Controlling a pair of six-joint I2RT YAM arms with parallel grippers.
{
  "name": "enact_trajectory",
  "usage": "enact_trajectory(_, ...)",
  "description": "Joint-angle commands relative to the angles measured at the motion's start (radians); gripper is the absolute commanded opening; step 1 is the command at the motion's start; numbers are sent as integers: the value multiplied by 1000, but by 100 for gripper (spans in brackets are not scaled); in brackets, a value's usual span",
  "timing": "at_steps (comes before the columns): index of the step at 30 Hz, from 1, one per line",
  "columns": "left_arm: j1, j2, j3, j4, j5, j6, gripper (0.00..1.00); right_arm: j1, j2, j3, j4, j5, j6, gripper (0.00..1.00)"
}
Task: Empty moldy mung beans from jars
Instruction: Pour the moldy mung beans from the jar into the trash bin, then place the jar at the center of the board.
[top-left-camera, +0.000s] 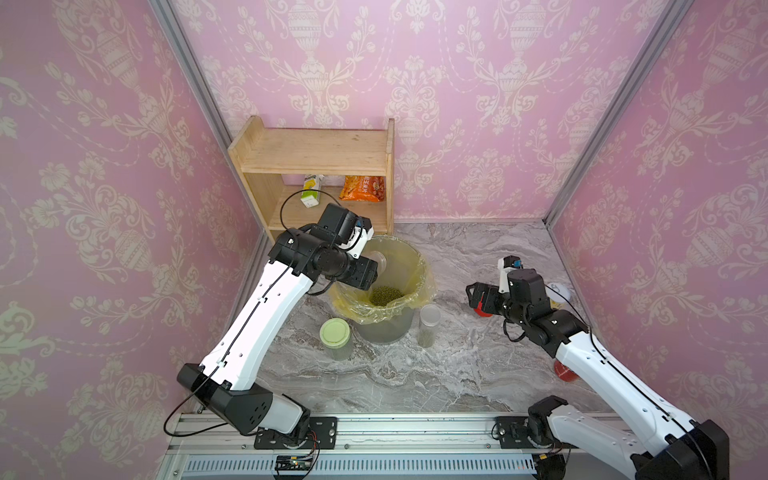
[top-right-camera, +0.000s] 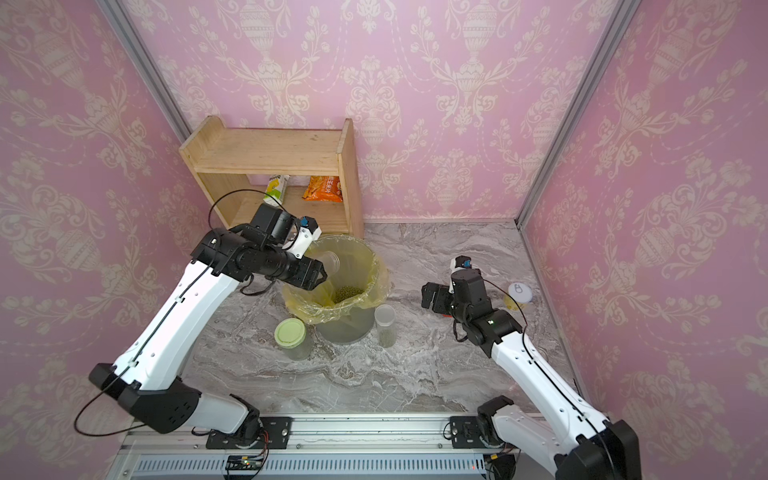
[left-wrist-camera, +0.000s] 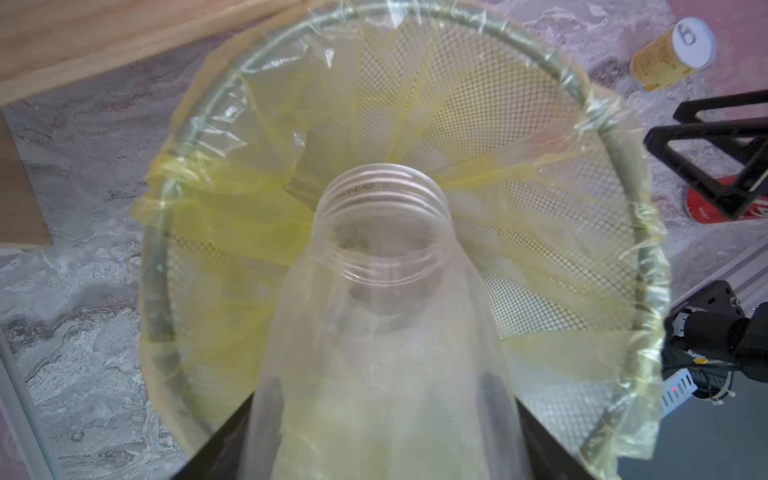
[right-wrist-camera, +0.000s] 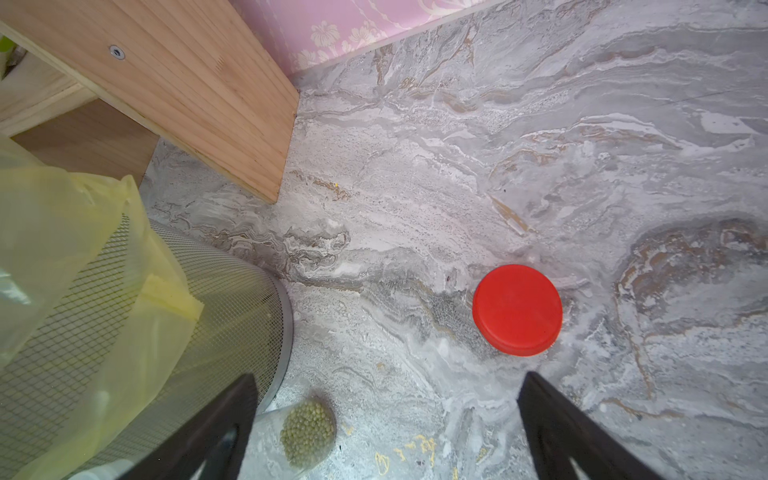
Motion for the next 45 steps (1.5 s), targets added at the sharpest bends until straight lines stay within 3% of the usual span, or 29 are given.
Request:
enact_trajectory(1, -7, 16, 84, 11, 14, 2, 38, 5, -8, 46, -8, -11, -2, 100)
enact_trajectory(6, -7, 89, 197, -24, 33, 42, 38, 5, -19, 60, -16, -36, 25, 100)
enact_trajectory(11, -7, 85, 196, -14, 50, 45, 38, 5, -51, 44, 7, -59, 91, 100)
enact_trajectory(21, -45, -84, -89, 388, 195, -75, 37, 24, -50, 26, 321, -335, 384, 100)
enact_trajectory(27, -62, -168, -246, 635, 186, -136, 37, 104, -35, 54, 438, -279, 474, 100)
enact_trajectory(32, -66, -185, -336, 818, 223, -208, 37, 179, 10, 44, 652, -233, 578, 100)
enact_trajectory(38, -85, -145, -337, 878, 254, -216, 37, 248, 78, 82, 773, -164, 608, 100)
enact_trajectory(45, -104, -113, -323, 899, 289, -215, 36, 256, 122, 113, 868, -131, 595, 100)
